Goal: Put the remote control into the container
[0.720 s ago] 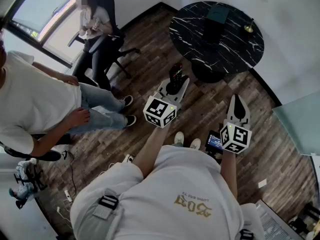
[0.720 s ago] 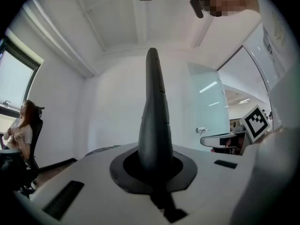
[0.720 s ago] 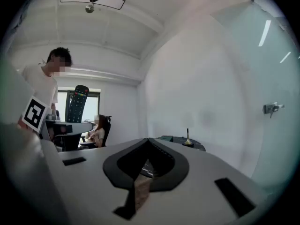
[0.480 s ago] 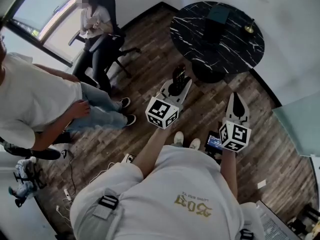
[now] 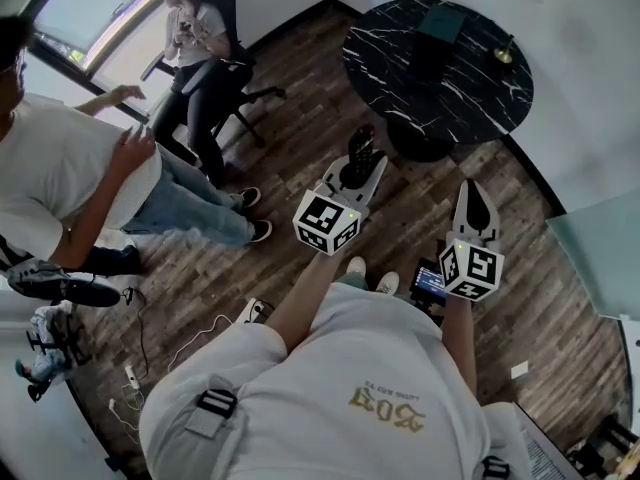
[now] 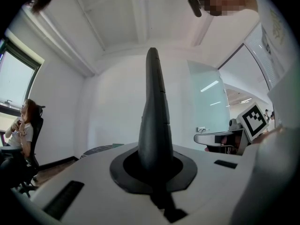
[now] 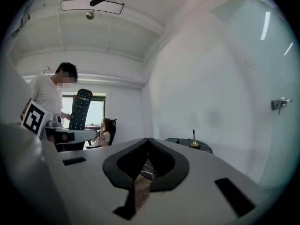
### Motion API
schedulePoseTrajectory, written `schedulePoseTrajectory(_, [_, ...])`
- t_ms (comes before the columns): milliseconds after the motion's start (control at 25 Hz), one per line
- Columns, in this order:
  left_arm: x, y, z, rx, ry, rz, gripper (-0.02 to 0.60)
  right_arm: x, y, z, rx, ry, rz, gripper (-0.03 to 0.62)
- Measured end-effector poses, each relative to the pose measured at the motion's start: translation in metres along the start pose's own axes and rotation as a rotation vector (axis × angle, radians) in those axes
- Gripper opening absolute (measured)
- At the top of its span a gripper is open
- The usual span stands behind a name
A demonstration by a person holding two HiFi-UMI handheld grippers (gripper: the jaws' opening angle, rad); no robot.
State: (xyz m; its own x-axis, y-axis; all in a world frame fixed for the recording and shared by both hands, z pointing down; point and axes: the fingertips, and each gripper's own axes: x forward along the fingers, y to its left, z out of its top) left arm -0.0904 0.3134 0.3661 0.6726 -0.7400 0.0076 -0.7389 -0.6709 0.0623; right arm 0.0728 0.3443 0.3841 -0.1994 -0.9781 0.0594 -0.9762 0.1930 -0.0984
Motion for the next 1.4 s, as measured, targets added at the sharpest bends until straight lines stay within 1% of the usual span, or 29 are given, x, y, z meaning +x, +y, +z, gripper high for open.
schedulePoseTrajectory(400, [0.014,-0.002,-0.003,-0.004,0.013,0.016,0.012,0.007,-0.014,-0.004,0.021,0.009,0.015,0.011])
schedulePoseTrajectory(720, [0.044,0.022,-0.003,-0.011,0.006,0.019,0.012,0.038,-0.026,-0.006,0.025,0.018,0.01,0.011])
schedulePoseTrajectory(1120, [0.103,0.063,0.001,-0.01,0.012,-0.022,0.012,0.104,-0.042,0.002,0.038,0.019,-0.017,0.011])
schedulePoseTrajectory(1400, [0.138,0.091,0.007,0.003,0.01,-0.073,0.012,0.145,-0.047,0.006,0.047,0.006,-0.053,0.011])
